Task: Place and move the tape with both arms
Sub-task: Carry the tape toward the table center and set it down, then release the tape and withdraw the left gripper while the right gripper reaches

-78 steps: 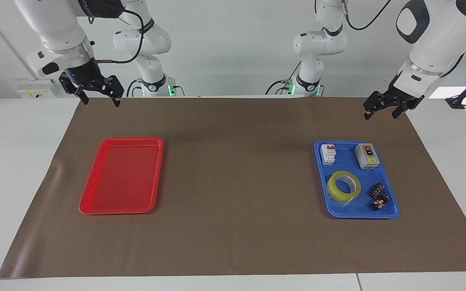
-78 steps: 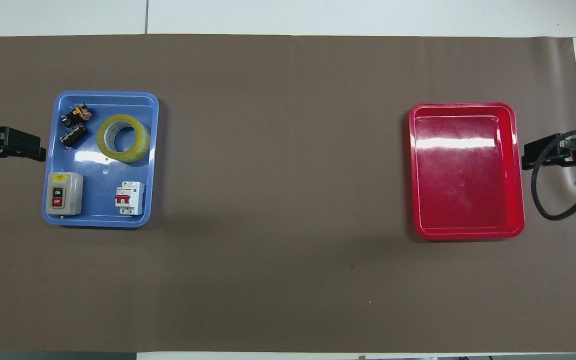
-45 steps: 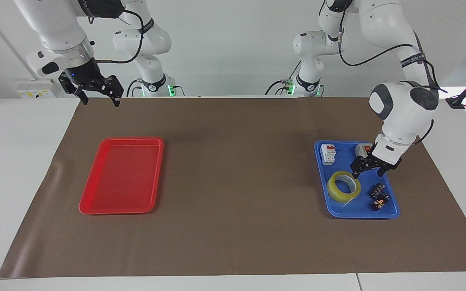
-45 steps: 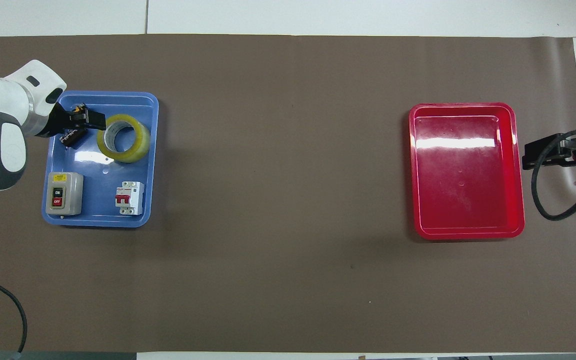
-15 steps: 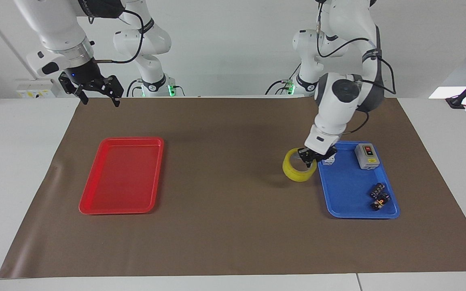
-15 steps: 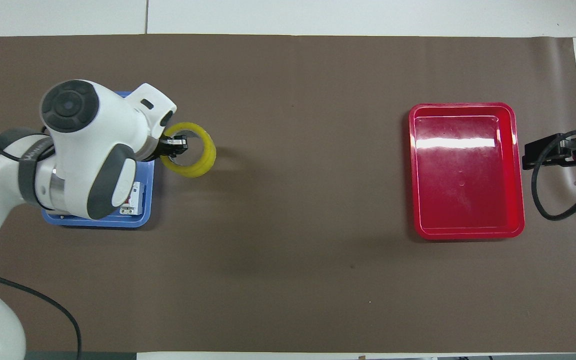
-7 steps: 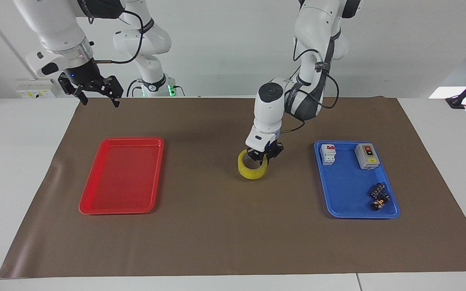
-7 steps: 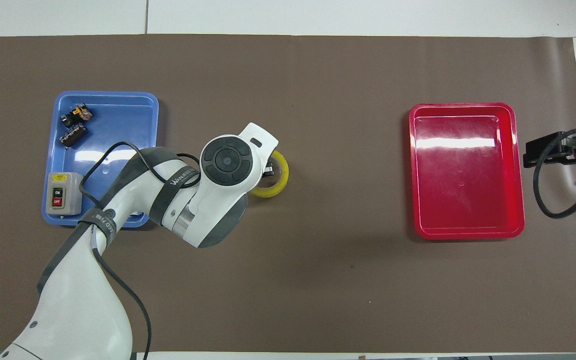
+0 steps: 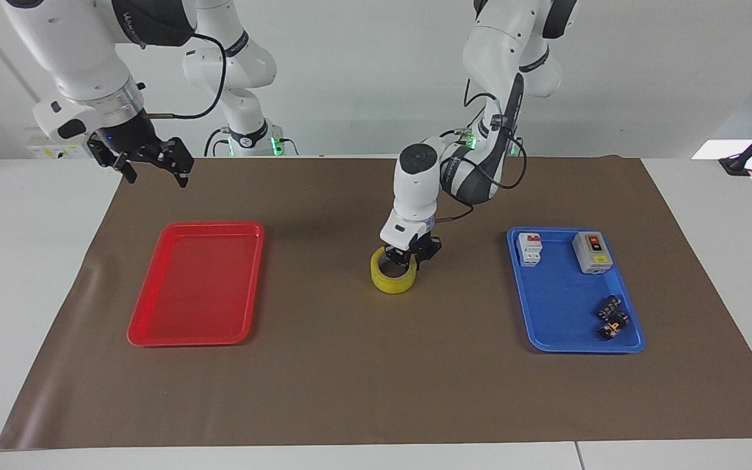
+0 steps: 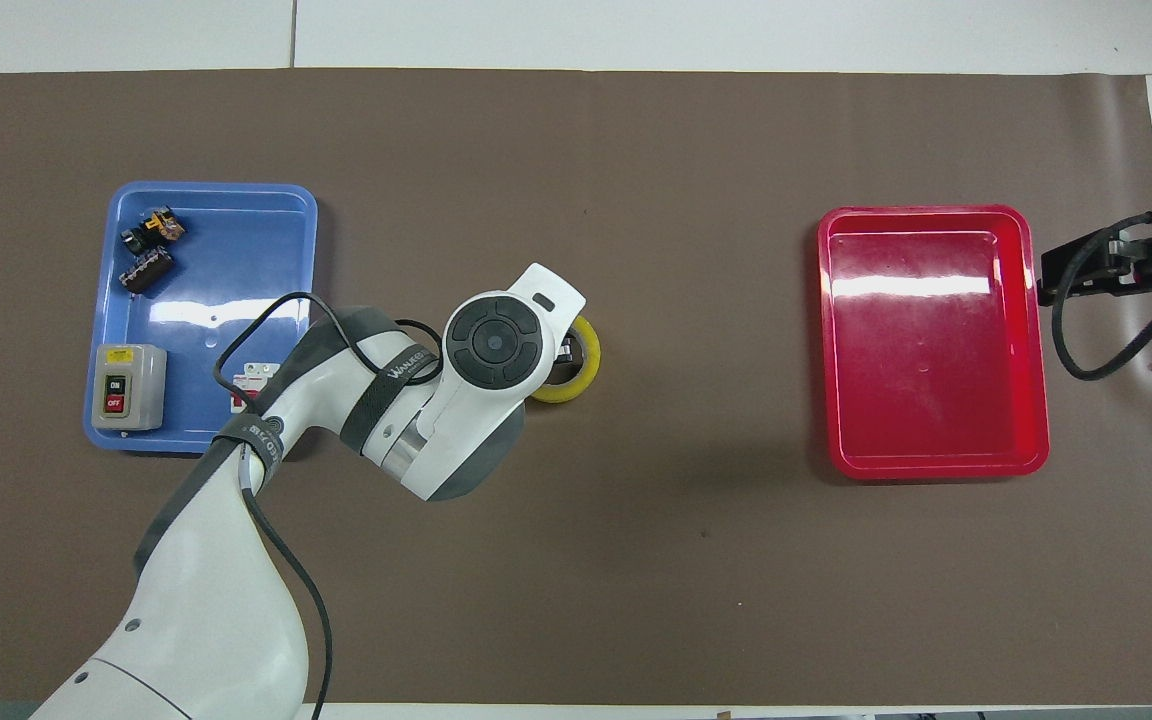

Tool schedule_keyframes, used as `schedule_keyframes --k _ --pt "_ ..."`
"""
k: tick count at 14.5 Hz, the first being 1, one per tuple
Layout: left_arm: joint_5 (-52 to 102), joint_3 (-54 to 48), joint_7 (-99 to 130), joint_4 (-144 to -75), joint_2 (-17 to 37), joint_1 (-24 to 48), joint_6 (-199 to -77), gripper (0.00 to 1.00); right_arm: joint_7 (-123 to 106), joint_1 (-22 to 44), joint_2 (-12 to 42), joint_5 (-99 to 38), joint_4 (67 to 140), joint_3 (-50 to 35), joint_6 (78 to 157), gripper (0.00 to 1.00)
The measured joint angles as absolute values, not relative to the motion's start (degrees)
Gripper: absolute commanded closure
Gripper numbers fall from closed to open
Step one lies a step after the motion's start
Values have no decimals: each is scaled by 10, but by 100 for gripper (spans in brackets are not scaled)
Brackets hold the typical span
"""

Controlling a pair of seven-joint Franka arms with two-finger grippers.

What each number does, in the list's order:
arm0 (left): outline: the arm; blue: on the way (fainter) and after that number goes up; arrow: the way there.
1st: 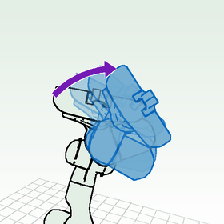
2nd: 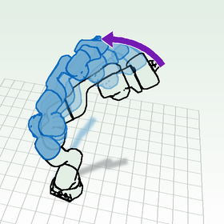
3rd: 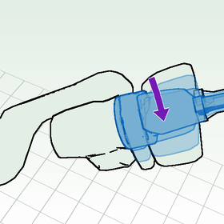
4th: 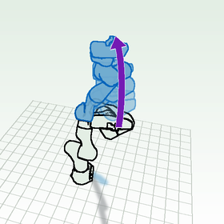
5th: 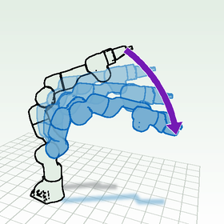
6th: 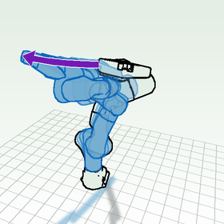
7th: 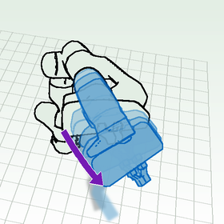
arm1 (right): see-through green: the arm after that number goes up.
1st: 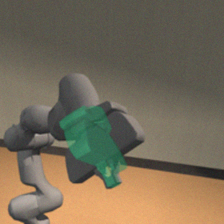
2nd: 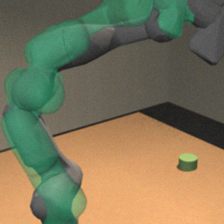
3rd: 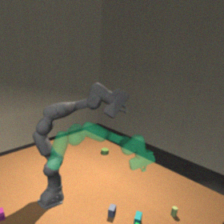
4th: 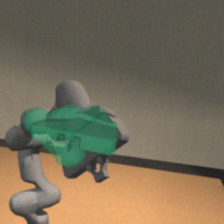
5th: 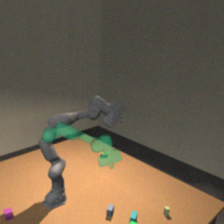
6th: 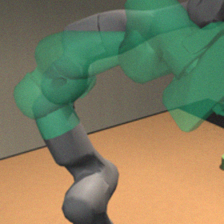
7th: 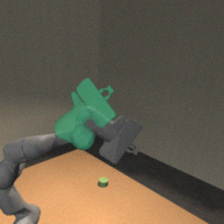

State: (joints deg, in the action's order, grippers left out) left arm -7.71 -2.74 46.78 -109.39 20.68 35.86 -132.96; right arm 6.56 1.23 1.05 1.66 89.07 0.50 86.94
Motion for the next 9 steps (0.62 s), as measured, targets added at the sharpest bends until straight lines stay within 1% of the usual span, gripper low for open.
schedule_keyframes --k 1,5,9 --pt "-77 -27 468 -1094 207 359 -1330 0 66 13 11 17 890 4 869 0" --pt "-77 -27 468 -1092 200 357 -1330 0 66 13 11 17 889 3 869 0" --pt "-78 -21 462 -1092 159 334 -1303 0 66 13 11 17 891 3 869 0"
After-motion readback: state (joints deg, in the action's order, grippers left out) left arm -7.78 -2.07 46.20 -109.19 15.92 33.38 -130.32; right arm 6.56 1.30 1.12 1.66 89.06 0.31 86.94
